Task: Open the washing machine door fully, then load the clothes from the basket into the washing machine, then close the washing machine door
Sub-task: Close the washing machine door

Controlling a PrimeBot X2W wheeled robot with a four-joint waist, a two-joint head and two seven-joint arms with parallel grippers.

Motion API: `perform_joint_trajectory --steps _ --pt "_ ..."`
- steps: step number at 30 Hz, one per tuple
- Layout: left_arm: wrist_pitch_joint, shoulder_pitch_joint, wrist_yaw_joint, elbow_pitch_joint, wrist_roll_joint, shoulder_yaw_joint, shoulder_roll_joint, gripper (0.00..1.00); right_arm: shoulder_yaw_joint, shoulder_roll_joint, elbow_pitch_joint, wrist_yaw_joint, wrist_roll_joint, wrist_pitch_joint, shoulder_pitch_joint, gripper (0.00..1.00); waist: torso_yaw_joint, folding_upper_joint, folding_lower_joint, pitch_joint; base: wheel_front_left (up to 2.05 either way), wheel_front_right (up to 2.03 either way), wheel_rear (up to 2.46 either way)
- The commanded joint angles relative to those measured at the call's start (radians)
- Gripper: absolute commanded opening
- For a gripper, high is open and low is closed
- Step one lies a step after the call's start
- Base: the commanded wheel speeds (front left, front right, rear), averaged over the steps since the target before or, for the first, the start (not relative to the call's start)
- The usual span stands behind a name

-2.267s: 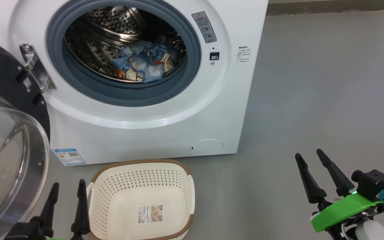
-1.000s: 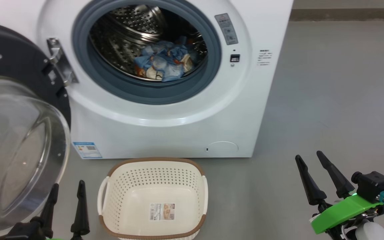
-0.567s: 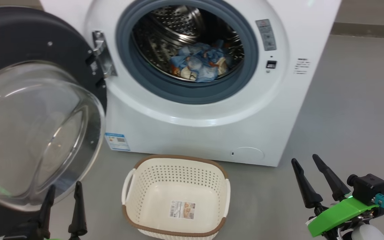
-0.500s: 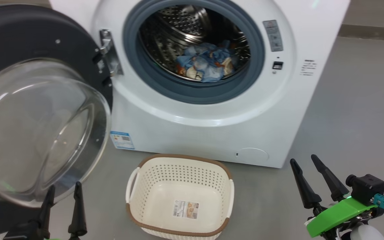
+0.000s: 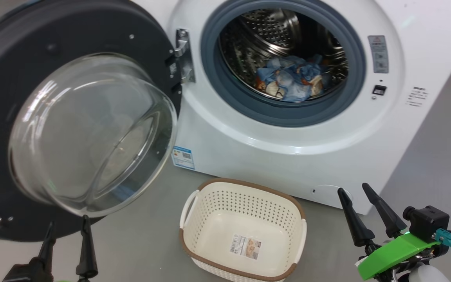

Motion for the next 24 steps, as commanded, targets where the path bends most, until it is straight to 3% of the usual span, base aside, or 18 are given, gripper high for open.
perform_joint_trajectory --steps 1,12,24 --pt "-0.006 -0.010 0.009 -0.025 0.014 0.037 0.016 1.00 0.016 -0.007 -0.020 0.002 0.011 -0.005 -0.003 1.00 0.032 0.0000 0.0000 -0.004 0.00 0.00 0.00" --pt "-0.003 -0.013 0.023 -0.019 0.010 0.040 0.023 1.00 0.021 0.000 -0.018 0.002 0.009 -0.005 0.000 1.00 0.104 0.0000 0.0000 -0.011 0.00 0.00 0.00" --pt "-0.004 -0.008 0.034 -0.021 0.009 0.039 0.029 1.00 0.034 0.002 -0.017 0.002 0.011 -0.005 -0.001 1.00 0.123 0.0000 0.0000 -0.013 0.00 0.00 0.00"
